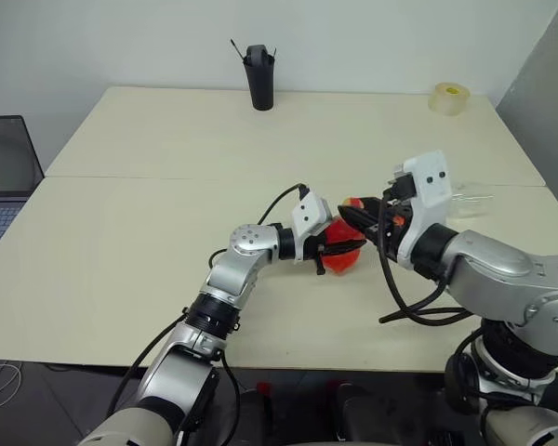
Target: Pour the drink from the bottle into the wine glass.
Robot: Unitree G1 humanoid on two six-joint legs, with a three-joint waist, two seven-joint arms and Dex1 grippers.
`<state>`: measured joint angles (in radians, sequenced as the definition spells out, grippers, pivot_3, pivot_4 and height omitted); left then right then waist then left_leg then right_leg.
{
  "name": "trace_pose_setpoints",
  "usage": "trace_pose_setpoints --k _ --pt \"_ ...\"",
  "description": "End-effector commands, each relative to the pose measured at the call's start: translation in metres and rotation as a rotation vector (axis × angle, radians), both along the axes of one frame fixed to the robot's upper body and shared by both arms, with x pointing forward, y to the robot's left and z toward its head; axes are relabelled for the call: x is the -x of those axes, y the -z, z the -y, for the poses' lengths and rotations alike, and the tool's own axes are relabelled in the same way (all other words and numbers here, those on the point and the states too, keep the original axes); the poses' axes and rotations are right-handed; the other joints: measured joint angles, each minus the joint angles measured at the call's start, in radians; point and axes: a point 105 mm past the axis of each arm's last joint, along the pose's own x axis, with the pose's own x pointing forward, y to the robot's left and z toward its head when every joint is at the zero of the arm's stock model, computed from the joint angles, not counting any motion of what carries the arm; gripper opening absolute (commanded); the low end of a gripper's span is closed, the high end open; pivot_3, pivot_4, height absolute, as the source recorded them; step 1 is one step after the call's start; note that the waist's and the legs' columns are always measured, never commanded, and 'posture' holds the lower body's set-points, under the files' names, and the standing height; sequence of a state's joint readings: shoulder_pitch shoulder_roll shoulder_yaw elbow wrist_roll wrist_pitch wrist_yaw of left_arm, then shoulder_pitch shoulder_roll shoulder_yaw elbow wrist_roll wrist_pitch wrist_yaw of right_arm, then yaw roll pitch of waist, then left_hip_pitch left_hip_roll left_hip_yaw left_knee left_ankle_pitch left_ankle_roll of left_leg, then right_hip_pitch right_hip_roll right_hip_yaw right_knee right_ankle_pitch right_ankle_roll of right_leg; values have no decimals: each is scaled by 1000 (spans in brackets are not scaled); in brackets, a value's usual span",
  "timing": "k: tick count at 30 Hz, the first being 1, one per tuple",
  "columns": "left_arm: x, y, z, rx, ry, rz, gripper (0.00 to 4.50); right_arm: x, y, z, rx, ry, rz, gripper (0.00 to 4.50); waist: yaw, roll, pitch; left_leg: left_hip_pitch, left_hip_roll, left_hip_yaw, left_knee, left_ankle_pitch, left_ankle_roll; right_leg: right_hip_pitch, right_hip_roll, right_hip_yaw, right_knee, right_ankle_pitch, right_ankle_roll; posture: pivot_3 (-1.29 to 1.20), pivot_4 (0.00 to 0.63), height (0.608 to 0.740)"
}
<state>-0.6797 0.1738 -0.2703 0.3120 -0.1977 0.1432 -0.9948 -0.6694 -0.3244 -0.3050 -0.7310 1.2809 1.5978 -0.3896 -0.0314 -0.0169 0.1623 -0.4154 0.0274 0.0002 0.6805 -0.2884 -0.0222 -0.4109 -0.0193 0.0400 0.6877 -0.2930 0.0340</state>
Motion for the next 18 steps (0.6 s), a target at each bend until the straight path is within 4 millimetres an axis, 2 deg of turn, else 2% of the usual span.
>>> trace_pose_setpoints --k 1,3,9,14,18 --pt "5 -19 4 46 41 56 979 7 -31 -2 11 -185 120 1240 1 0 0 0 0 0 0 0 0 0 0 0 0 0 0 0 150 740" --pt "9 -19 7 44 66 55 971 12 -24 -2 73 -367 106 1240 2 0 0 0 0 -1 -1 0 0 2 1 -1 -4 0 0 0 150 740" --pt "14 -20 9 33 102 59 945 8 -7 11 193 -838 93 1240 -1 0 0 1 -3 0 0 0 1 3 2 -1 -6 0 1 0 150 740" --pt "19 -20 11 31 117 61 934 -18 -12 10 216 -964 126 1240 -4 0 0 3 1 1 -1 0 1 3 3 0 -5 1 0 0 150 740" --pt "22 -21 8 41 89 55 927 -24 -14 11 222 -999 108 1240 3 0 0 2 2 0 0 0 0 3 1 -1 -5 1 0 0 150 740"
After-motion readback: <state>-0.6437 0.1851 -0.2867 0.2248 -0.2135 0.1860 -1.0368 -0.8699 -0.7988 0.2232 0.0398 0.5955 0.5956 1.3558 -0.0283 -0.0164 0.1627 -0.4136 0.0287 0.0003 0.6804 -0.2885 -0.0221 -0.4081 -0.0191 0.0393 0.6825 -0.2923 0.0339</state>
